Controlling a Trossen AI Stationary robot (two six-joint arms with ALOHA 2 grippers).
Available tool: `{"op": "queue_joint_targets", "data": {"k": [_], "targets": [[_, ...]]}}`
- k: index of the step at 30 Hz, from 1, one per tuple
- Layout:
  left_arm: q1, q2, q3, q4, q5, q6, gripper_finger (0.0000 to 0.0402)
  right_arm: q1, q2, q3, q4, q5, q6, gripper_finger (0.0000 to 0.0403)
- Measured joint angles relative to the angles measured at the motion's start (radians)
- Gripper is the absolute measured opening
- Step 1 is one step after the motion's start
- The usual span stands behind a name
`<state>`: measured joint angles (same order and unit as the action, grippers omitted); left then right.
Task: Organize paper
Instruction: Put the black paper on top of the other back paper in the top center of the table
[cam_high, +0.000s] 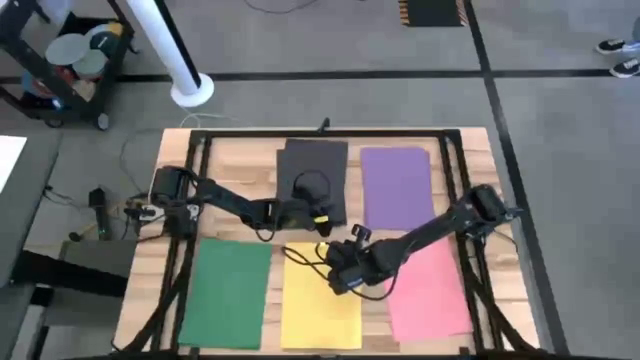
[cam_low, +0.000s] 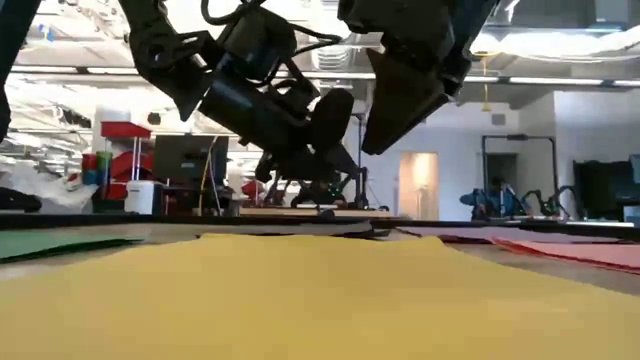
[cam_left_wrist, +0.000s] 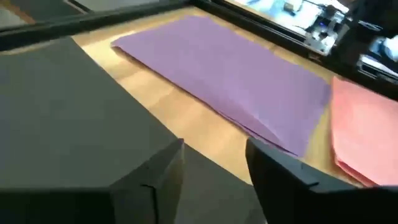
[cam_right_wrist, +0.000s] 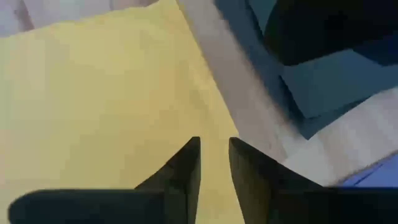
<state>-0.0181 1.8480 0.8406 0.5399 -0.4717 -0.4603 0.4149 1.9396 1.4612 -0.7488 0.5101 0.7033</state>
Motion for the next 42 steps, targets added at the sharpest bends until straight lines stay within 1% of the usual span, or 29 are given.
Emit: {"op": "queue_joint_targets", "data": {"k": [1,3,5,7,8,9,10,13,16,20,22,25,28,31,36,40,42], "targets": [[0.001,-0.008,0.0,-0.037,-0.006,0.0,0.0167,0.0,0.0,0.0,0.0,-0.011,-0.004,0.0083],[0.006,-0.031,0.006,-0.14,-0.027,0.007,0.0143,0.0,0.0,0.0,-0.006,-0.02,0.0,0.0078],[0.021,-0.07,0.011,-0.267,-0.031,0.024,0.01,0.0,0.0,0.0,-0.026,0.0,0.019,0.0065],[0.044,-0.112,0.012,-0.357,-0.033,0.033,0.0043,0.0,0.0,0.0,-0.059,0.053,0.041,0.0044],[0.057,-0.138,0.009,-0.391,-0.032,0.04,0.0023,0.0,0.0,0.0,-0.079,0.076,0.052,0.003],[0.071,-0.164,0.003,-0.413,-0.031,0.047,0.0013,0.0,0.0,0.0,-0.098,0.098,0.063,0.0016],[0.086,-0.191,0.0,-0.434,-0.03,0.056,0.001,0.0,0.0,0.0,-0.116,0.118,0.078,0.0008],[0.146,-0.267,-0.014,-0.516,-0.014,0.084,0.0002,-0.012,0.0,0.0,-0.181,0.167,0.136,0.0004],[0.221,-0.325,-0.034,-0.592,0.032,0.095,0.0001,-0.04,0.0,0.0,-0.241,0.193,0.172,0.0001],[0.321,-0.362,-0.091,-0.604,0.105,0.109,0.0001,-0.115,-0.015,-0.044,-0.232,0.196,0.18,0.0001],[0.368,-0.365,-0.126,-0.593,0.152,0.11,0.0001,-0.167,-0.037,-0.086,-0.189,0.195,0.178,0.0001],[0.431,-0.365,-0.183,-0.565,0.199,0.108,0.0,-0.257,-0.082,-0.175,-0.064,0.189,0.144,0.0],[0.482,-0.358,-0.229,-0.531,0.212,0.101,0.0,-0.367,-0.124,-0.266,0.081,0.14,0.101,0.0],[0.532,-0.359,-0.257,-0.519,0.214,0.092,0.0,-0.48,-0.143,-0.326,0.202,0.089,0.077,0.0],[0.608,-0.359,-0.259,-0.483,0.201,0.092,0.0,-0.615,-0.109,-0.338,0.282,0.074,0.068,0.0],[0.665,-0.359,-0.259,-0.456,0.219,0.091,0.0,-0.678,-0.068,-0.338,0.369,0.021,0.059,0.0],[0.691,-0.359,-0.259,-0.453,0.234,0.091,0.0,-0.698,-0.052,-0.338,0.392,0.011,0.06,0.0]]}}
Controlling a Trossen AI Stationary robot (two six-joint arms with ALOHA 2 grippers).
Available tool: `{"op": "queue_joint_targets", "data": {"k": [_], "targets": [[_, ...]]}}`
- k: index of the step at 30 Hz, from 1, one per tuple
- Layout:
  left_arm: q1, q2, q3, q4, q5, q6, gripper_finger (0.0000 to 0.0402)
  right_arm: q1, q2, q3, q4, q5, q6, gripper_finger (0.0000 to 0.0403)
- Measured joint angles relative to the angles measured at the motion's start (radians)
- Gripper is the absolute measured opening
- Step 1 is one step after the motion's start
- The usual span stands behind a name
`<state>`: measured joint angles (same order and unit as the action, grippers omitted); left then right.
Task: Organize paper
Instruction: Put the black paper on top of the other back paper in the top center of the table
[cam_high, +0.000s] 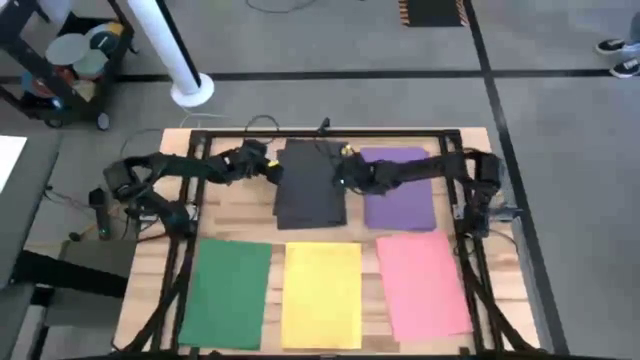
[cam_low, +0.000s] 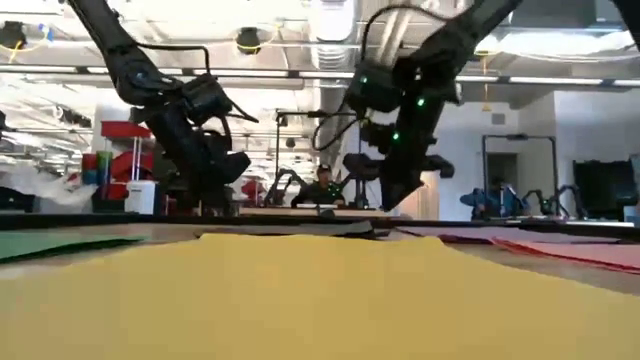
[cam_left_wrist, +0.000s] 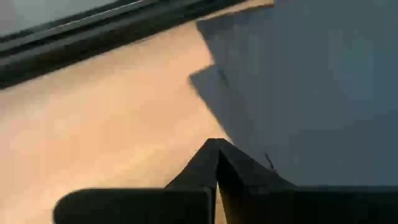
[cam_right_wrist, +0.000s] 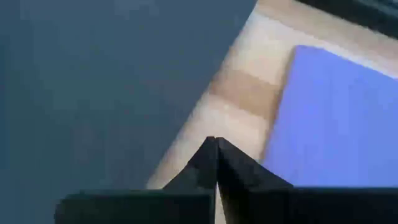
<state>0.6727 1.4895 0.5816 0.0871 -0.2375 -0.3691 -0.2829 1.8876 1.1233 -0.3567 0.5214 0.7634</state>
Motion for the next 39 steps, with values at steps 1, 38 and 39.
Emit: {"op": "queue_joint_targets", "data": {"k": [1,38,39], "targets": [[0.012,0.0,0.0,0.002,0.005,0.0,0.0,-0.008,0.008,0.001,0.008,-0.002,0.013,0.0],[0.081,0.217,0.119,0.133,0.181,-0.02,0.0,-0.131,0.083,0.052,0.13,-0.183,0.068,0.0],[0.081,0.217,0.124,0.133,0.181,-0.019,0.0,-0.131,0.083,0.054,0.127,-0.184,0.067,0.0]]}}
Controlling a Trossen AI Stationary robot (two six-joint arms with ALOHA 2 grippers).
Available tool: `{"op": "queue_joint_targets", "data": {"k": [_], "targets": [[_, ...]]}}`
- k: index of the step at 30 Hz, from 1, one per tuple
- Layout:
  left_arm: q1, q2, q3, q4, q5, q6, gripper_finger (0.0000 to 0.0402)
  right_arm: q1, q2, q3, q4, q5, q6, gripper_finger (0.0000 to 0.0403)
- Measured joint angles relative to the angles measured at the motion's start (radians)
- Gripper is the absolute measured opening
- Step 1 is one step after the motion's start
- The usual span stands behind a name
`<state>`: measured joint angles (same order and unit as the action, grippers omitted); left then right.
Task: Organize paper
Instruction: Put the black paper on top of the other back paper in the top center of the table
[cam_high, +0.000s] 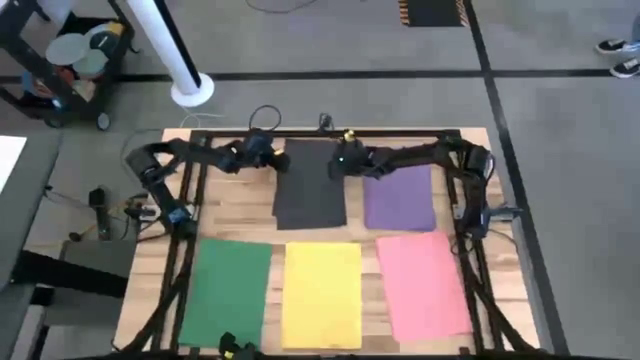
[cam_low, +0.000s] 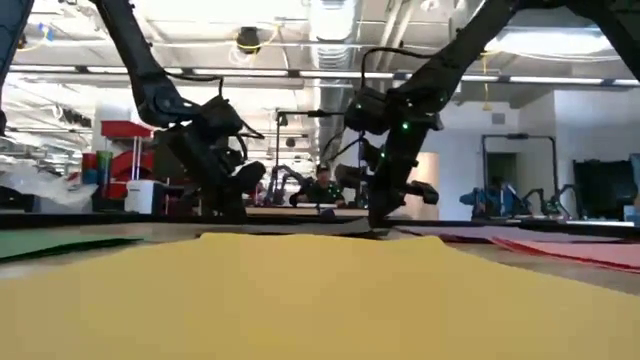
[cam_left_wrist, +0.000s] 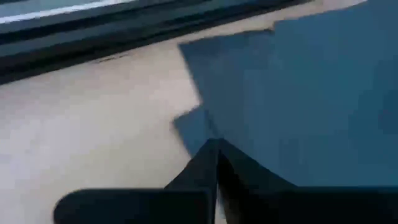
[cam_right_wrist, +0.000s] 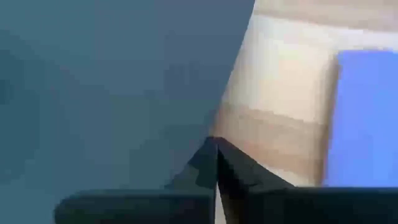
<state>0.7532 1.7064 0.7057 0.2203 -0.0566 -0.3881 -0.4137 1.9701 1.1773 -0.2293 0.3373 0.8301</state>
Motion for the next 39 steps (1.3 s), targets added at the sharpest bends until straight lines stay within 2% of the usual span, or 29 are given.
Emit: {"op": "queue_joint_targets", "data": {"k": [7,12,31,39], "targets": [[-0.001,-0.01,0.005,-0.075,-0.002,0.025,0.0,0.0,0.0,0.005,-0.051,-0.005,-0.027,0.0],[-0.001,-0.013,0.007,-0.143,-0.077,0.03,0.0,-0.01,0.0,0.005,-0.081,-0.001,-0.03,0.0],[-0.016,-0.013,0.035,-0.213,-0.122,0.062,0.0,-0.014,0.0,0.005,-0.085,0.004,-0.057,0.0],[-0.048,-0.105,0.034,-0.295,-0.19,0.062,0.0,-0.014,0.0,0.005,-0.102,0.004,-0.072,0.0]]}}
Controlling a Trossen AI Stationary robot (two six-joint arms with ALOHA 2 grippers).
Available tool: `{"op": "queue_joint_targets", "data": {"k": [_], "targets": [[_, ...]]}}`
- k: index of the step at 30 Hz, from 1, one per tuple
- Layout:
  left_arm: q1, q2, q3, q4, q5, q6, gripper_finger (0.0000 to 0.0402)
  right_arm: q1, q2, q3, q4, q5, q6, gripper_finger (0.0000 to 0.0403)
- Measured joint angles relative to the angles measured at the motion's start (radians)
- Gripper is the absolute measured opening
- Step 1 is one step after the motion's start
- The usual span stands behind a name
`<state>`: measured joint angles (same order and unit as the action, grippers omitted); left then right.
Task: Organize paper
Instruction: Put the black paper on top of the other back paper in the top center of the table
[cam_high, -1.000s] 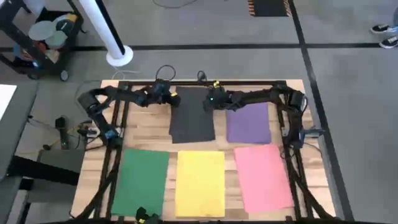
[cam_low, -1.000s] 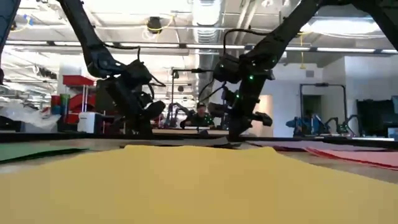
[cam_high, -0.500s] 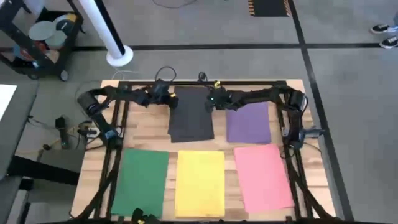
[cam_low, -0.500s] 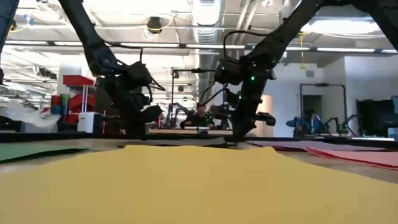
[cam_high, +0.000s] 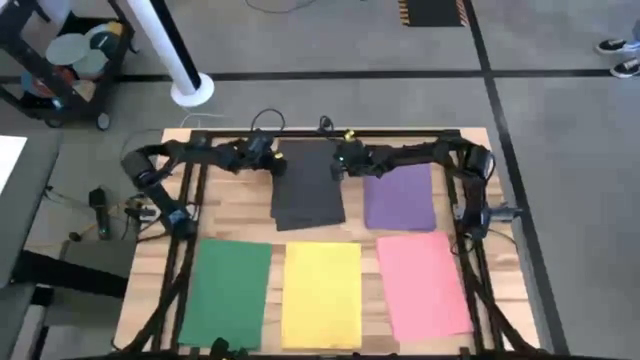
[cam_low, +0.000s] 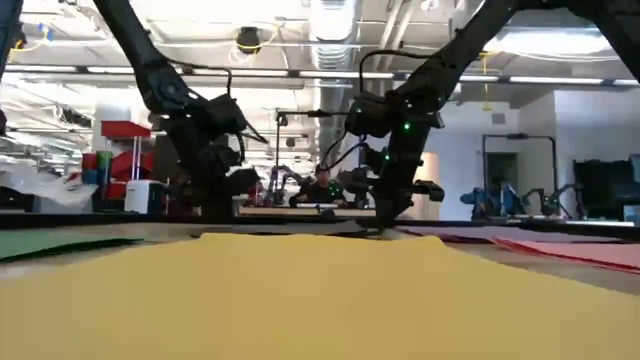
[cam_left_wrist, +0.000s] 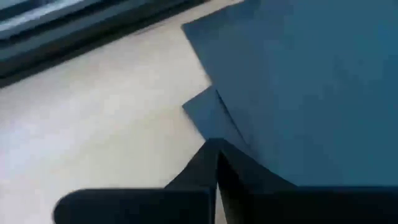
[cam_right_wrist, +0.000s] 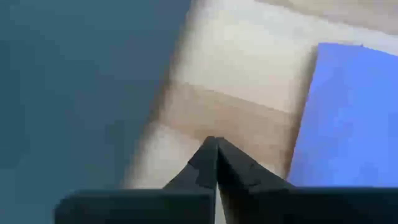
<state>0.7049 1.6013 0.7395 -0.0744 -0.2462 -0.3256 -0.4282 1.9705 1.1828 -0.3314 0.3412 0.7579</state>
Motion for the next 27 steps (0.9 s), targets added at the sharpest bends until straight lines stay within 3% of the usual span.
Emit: {"op": "queue_joint_targets", "data": {"k": [8,18,27], "targets": [[0.043,0.03,-0.001,-0.04,0.006,0.004,0.0,0.0,0.0,0.0,0.01,0.0,0.0,0.0],[0.087,0.125,0.015,0.086,0.097,0.015,0.0,0.0,0.0,0.0,0.015,-0.003,0.001,0.0],[0.088,0.137,0.076,0.062,0.145,0.026,0.0,0.0,0.0,0.0,0.031,-0.07,0.004,0.0]]}}
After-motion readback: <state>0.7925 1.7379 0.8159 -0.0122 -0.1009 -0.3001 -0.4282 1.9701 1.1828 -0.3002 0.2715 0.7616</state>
